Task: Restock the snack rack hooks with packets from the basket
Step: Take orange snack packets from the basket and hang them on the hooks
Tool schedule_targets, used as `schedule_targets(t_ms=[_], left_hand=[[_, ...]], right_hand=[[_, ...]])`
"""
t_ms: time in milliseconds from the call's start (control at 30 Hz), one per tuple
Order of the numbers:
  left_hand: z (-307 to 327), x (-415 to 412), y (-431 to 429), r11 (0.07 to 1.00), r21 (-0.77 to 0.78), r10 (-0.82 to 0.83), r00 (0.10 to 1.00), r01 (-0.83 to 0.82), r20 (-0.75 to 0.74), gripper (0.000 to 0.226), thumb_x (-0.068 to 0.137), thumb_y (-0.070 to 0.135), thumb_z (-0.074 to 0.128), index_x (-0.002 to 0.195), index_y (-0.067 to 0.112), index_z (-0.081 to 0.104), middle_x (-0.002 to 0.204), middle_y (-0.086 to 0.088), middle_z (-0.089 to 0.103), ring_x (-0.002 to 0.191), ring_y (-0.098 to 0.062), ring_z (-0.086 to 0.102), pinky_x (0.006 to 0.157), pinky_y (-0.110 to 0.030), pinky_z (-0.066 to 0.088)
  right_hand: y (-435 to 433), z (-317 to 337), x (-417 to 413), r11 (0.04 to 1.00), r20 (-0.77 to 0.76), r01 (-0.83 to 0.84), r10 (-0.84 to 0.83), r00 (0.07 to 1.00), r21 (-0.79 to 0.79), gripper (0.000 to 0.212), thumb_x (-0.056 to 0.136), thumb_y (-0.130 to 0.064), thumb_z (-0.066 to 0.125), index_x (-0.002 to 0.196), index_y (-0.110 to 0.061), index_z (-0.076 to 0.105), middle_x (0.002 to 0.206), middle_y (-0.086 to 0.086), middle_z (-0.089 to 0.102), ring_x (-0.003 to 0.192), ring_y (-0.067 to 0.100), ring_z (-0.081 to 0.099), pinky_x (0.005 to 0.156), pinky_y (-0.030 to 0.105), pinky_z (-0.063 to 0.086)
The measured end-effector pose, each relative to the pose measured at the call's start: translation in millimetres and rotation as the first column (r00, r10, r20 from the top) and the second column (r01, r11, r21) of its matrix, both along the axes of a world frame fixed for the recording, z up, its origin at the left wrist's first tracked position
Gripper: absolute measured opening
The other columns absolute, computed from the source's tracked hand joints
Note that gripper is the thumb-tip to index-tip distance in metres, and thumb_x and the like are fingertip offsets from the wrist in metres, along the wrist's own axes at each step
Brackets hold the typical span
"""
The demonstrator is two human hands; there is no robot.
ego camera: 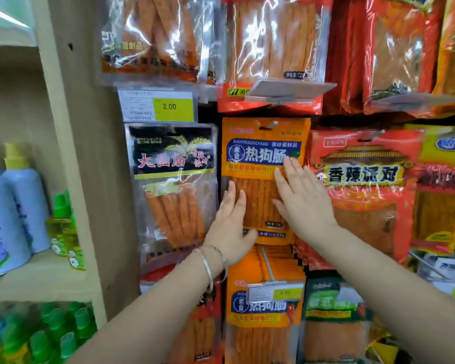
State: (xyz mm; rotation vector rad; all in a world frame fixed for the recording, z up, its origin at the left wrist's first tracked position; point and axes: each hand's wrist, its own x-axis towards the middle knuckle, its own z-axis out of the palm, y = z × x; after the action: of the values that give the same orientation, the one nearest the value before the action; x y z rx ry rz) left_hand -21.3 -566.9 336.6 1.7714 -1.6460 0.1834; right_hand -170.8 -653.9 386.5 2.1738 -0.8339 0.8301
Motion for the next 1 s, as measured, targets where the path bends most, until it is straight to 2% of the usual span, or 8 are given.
schedule_targets(t_ms=[100,233,467,567,633,800,900,1000], left_hand=[[6.6,7.8,-20.6,0.998,0.056,0.022,1.0,-0.021,-0.018,0.085,0.09,0.032,0.054,0.151,0.016,-0.002,0.153,0.002,-0.03,0.146,-0.022,-0.004,0.117,-0.032,0.01],[12.5,17.7,-46.2,0.995,0.089,0.051,0.997,-0.046,-0.056,0.084,0.089,0.03,0.055,0.151,0.012,0.001,0.155,-0.002,-0.026,0.146,-0.026,0.001,0.118,-0.034,0.015],[22.3,28.0,-71.8,0.976,0.206,0.088,0.994,-0.073,-0.066,0.079,0.088,0.028,0.056,0.149,0.005,0.011,0.155,-0.001,-0.026,0.145,-0.026,0.013,0.116,-0.036,0.023],[30.1,23.9,-70.2,0.976,0.21,0.085,0.988,-0.057,-0.13,0.074,0.089,0.023,0.054,0.148,0.002,0.014,0.157,-0.008,-0.018,0.145,-0.023,0.011,0.117,-0.027,0.014],[34.7,16.0,-61.4,0.984,0.176,0.061,0.986,-0.033,-0.156,0.064,0.09,0.015,0.052,0.145,-0.001,0.024,0.157,-0.017,0.004,0.144,-0.024,0.014,0.112,-0.02,0.01],[28.4,-18.1,1.5,0.999,0.046,0.009,0.975,0.001,-0.22,0.047,0.088,0.005,0.05,0.135,0.003,0.047,0.139,-0.019,0.046,0.13,-0.028,0.042,0.103,-0.019,0.025],[1.8,-40.3,63.8,0.999,-0.043,-0.034,0.937,0.02,-0.348,0.037,0.084,0.002,0.056,0.121,0.008,0.061,0.12,-0.013,0.062,0.102,-0.021,0.059,0.085,-0.015,0.038],[-64.8,-48.7,142.0,0.998,0.046,-0.011,0.891,0.036,-0.454,0.027,0.085,0.0,0.058,0.108,0.01,0.067,0.103,-0.007,0.067,0.078,-0.007,0.058,0.072,-0.008,0.041]], right_hand=[[-17.5,8.2,19.3,0.993,-0.124,0.108,-0.102,0.987,0.041,0.057,0.101,-0.02,0.034,0.149,-0.001,0.009,0.156,0.025,0.001,0.146,0.032,0.004,0.117,0.04,-0.004],[-38.3,19.5,38.8,0.986,-0.175,0.144,-0.128,0.976,0.083,0.053,0.101,-0.013,0.024,0.149,-0.002,0.006,0.157,0.023,-0.001,0.146,0.03,0.003,0.118,0.038,0.001],[-52.1,38.0,46.8,0.937,-0.185,0.145,-0.089,0.979,0.317,0.063,0.094,-0.003,0.038,0.15,-0.01,0.011,0.159,0.014,0.0,0.144,0.028,0.018,0.107,0.038,0.034],[-45.2,47.0,46.7,0.872,-0.101,0.073,-0.027,0.994,0.483,0.064,0.091,-0.003,0.041,0.15,-0.01,0.016,0.158,0.013,0.009,0.14,0.031,0.028,0.104,0.041,0.038],[-35.6,48.1,42.7,0.821,-0.025,-0.013,0.033,0.999,0.57,0.059,0.092,-0.004,0.041,0.148,-0.005,0.021,0.152,0.02,0.026,0.135,0.034,0.035,0.106,0.041,0.037],[17.5,27.6,4.6,0.738,0.282,-0.272,0.115,0.953,0.617,0.047,0.09,-0.008,0.047,0.137,-0.01,0.044,0.129,0.017,0.055,0.119,0.031,0.051,0.095,0.034,0.04],[63.7,-9.9,-29.7,0.618,0.518,-0.455,0.09,0.851,0.641,0.031,0.088,-0.016,0.055,0.119,-0.019,0.056,0.102,0.003,0.064,0.089,0.024,0.06,0.085,0.039,0.048],[125.9,-75.2,-59.7,0.487,0.579,-0.543,0.09,0.81,0.684,0.021,0.086,-0.014,0.061,0.101,-0.026,0.054,0.078,-0.011,0.056,0.072,0.015,0.054,0.077,0.037,0.046]])
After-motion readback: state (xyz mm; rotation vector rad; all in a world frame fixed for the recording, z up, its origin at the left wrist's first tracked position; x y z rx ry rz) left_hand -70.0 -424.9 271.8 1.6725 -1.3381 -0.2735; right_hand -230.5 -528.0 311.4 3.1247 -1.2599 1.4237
